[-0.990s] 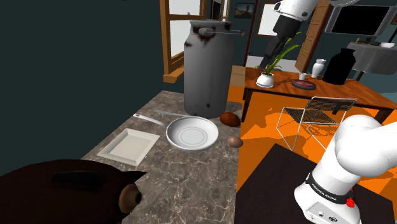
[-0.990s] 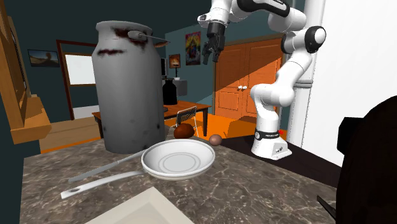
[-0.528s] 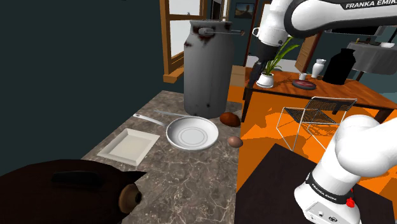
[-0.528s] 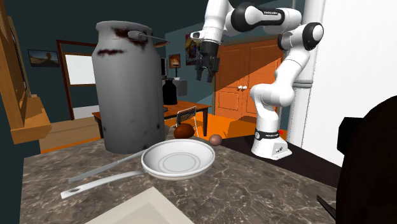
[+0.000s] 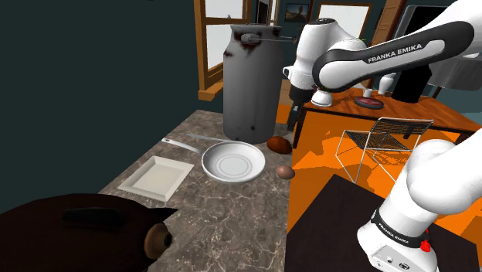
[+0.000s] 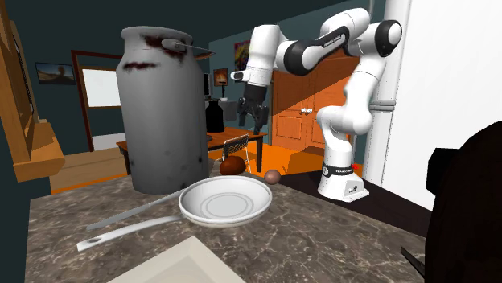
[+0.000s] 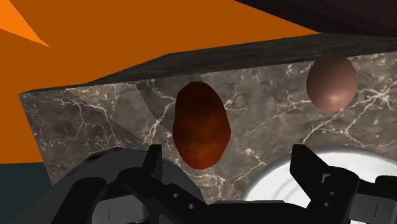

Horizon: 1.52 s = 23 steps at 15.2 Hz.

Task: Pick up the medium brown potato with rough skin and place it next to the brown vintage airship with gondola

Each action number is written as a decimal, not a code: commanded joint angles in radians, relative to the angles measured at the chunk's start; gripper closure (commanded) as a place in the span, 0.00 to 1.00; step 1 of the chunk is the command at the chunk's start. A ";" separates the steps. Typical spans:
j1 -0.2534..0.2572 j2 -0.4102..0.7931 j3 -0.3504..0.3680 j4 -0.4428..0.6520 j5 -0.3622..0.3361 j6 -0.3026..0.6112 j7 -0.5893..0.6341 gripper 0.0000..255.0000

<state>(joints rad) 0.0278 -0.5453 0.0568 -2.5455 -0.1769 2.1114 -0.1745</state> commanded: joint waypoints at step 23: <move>-0.099 0.347 0.053 -0.068 -0.295 0.342 0.113 1.00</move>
<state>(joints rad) -0.0714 -0.1985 0.1102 -2.6127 -0.4722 2.4530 -0.0615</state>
